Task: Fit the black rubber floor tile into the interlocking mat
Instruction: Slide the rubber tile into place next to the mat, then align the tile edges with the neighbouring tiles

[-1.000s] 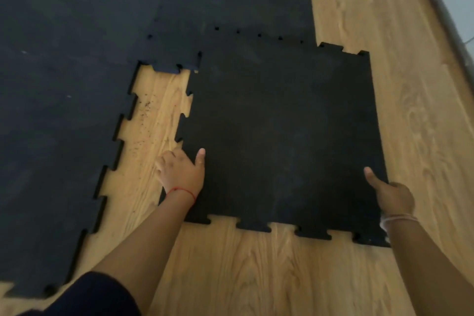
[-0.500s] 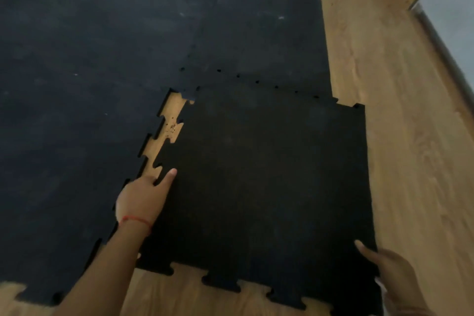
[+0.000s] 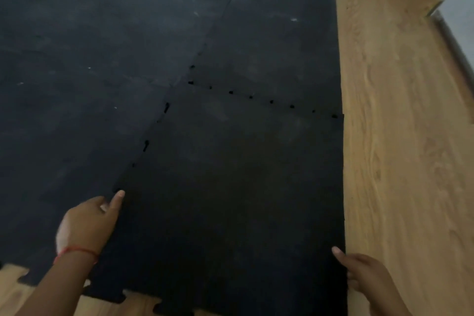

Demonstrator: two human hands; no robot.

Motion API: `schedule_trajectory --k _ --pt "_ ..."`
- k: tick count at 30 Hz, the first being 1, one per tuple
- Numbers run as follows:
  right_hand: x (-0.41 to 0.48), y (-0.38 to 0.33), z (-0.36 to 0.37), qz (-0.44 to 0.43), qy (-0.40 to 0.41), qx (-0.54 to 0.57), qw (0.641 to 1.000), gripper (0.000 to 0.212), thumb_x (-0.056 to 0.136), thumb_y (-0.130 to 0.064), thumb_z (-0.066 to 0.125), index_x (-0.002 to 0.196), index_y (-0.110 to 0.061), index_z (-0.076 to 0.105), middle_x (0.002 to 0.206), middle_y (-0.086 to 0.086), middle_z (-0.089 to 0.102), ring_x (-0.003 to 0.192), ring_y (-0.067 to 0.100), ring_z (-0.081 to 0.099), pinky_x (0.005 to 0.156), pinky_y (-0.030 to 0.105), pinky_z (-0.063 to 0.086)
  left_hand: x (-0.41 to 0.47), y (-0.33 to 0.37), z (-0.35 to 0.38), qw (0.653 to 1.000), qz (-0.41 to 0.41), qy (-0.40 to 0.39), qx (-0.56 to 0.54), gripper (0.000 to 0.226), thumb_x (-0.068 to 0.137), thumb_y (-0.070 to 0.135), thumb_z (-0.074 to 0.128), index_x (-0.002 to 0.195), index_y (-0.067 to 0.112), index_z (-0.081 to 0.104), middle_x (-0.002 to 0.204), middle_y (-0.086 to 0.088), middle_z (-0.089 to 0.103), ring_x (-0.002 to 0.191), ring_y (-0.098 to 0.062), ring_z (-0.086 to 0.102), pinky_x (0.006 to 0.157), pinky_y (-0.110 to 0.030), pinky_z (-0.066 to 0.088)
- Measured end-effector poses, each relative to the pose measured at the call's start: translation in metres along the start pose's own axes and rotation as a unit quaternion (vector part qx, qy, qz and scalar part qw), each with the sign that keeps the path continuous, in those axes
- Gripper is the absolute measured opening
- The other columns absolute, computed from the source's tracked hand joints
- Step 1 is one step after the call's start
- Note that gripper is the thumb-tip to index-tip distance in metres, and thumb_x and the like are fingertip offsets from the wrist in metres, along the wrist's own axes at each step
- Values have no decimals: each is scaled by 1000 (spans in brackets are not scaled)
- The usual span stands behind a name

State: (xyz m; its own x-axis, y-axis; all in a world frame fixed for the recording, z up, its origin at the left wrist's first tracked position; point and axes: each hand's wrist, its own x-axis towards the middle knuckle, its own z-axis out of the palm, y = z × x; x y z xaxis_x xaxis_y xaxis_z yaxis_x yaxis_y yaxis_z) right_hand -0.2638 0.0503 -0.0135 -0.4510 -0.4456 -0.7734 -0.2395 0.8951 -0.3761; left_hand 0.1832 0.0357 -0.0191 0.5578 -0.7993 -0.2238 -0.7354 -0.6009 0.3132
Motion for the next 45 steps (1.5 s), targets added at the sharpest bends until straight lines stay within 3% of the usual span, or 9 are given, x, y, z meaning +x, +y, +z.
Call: schedule_trajectory --k 5,10,24,28,32,36,39,41,45 --pt "5 -26 -1 -92 4 21 996 37 81 -36 65 96 -2 63 103 15 64 93 30 59 91 45 46 20 24 -11 994 62 85 -11 55 88 50 45 90 0 67 93 -25 68 86 -41 63 78 -50 53" --pt "30 -59 -2 -86 42 35 995 61 81 -39 65 125 0 47 132 21 49 115 34 50 99 46 41 47 74 -3 998 -20 -18 -50 69 87 46 55 129 -7 47 132 -34 47 123 -47 43 105 -51 36" --pt "70 -76 14 -72 145 45 986 31 78 -30 70 80 -3 56 97 21 53 88 37 51 80 43 40 55 75 -3 983 -106 -73 -129 59 83 52 55 100 -4 58 103 -26 62 100 -42 57 91 -48 47" --pt "49 -103 30 -27 196 -64 978 71 79 -41 66 122 12 46 124 31 50 111 46 47 99 50 38 40 65 -4 982 -64 -17 -174 43 82 34 65 104 -2 58 103 -22 63 101 -37 57 91 -41 47" --pt "4 -142 80 -261 229 -239 907 78 82 -39 62 138 3 29 148 26 25 137 39 23 111 51 20 25 41 -8 981 -65 27 -182 51 84 29 64 123 0 50 122 -20 55 118 -34 46 102 -40 34" --pt "-34 -189 154 -466 84 -267 839 78 85 -42 57 144 -5 21 157 15 9 144 29 7 114 47 9 -43 -8 2 919 -311 136 -202 77 78 35 68 139 6 31 144 -21 29 134 -39 23 111 -47 20" --pt "-54 -198 206 -546 0 -301 782 82 85 -48 53 146 -8 14 158 12 0 144 26 -2 115 43 3 -95 -28 21 813 -511 50 -276 69 76 43 68 125 -1 45 136 -27 40 127 -42 35 109 -50 29" --pt "-59 -185 233 -572 -47 -332 748 86 85 -55 48 146 -10 9 158 11 -5 144 24 -7 115 42 1 -109 -28 32 796 -498 -12 -344 45 80 42 64 95 -1 60 112 -31 58 105 -45 54 97 -52 43" --pt "-49 -151 257 -580 -52 -421 696 89 84 -65 35 146 -13 -2 157 10 -9 143 23 -12 115 40 -2 -98 -31 28 754 -494 -19 -432 47 84 33 63 114 -2 56 110 -23 63 102 -39 61 95 -51 47"
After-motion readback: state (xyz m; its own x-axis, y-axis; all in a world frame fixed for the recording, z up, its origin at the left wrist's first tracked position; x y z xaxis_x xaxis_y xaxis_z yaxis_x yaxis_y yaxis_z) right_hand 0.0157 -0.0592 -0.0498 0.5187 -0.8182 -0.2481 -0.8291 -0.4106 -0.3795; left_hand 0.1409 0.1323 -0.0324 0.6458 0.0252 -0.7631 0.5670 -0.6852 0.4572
